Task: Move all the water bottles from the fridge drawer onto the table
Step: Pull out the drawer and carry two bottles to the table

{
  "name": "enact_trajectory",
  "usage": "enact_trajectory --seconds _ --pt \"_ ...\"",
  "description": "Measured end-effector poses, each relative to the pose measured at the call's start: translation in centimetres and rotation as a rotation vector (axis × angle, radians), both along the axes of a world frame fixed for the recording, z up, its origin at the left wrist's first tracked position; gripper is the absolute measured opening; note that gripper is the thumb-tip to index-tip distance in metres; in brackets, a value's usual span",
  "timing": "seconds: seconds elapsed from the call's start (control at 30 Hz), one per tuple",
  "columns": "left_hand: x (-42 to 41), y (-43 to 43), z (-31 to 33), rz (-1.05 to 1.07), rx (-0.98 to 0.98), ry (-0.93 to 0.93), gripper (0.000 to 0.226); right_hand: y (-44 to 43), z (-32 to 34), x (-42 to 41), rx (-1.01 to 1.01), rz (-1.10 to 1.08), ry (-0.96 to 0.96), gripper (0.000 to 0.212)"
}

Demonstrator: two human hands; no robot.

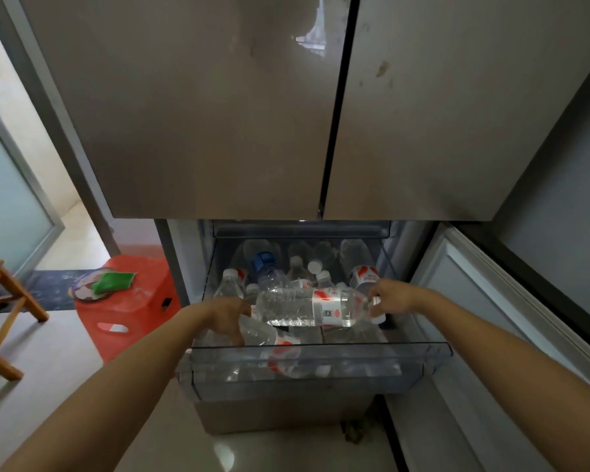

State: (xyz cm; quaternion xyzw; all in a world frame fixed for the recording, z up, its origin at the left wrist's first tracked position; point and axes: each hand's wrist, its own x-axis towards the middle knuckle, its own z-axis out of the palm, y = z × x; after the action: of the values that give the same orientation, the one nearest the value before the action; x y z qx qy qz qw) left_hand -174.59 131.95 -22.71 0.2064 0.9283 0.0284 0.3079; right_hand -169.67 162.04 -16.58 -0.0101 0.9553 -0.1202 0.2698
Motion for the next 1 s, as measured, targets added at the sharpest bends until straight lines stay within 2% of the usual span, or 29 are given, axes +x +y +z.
enact_trajectory --seconds 0.07,0.13,0.23,0.37,0.5,0.67,0.77,0.87,1.0 --pt "0.2 0.9 1.2 -0.114 -0.107 0.116 0.076 0.6 2.3 -0.3 0.062 0.036 0.039 0.023" --pt "0.3 1.8 1.9 -0.232 -0.183 0.231 0.080 1.1 4.2 -0.3 0.130 0.065 0.074 0.029" --pt "0.5 2.4 2.6 -0.305 -0.216 0.306 0.082 1.7 6.4 0.1 0.204 0.071 0.105 0.034" --pt "0.4 1.7 2.2 -0.243 -0.198 0.284 0.081 2.1 8.4 0.6 0.196 0.075 0.108 0.032" --pt "0.3 1.7 1.8 -0.211 -0.251 0.273 0.080 1.2 8.9 0.7 0.225 0.105 0.201 0.035" --pt "0.4 2.4 0.4 -0.165 -0.268 0.256 0.081 -0.2 7.8 0.2 0.055 0.037 0.255 0.032" --pt "0.5 3.2 0.2 -0.150 -0.247 0.161 0.078 0.0 6.7 0.4 -0.039 -0.044 0.292 0.031" --pt "0.6 4.5 0.0 -0.106 -0.124 0.023 0.075 0.4 6.3 0.7 -0.111 -0.061 0.310 0.021" --pt "0.9 6.5 0.0 -0.214 -0.133 -0.008 0.062 0.9 8.6 1.0 -0.069 -0.029 0.460 0.019"
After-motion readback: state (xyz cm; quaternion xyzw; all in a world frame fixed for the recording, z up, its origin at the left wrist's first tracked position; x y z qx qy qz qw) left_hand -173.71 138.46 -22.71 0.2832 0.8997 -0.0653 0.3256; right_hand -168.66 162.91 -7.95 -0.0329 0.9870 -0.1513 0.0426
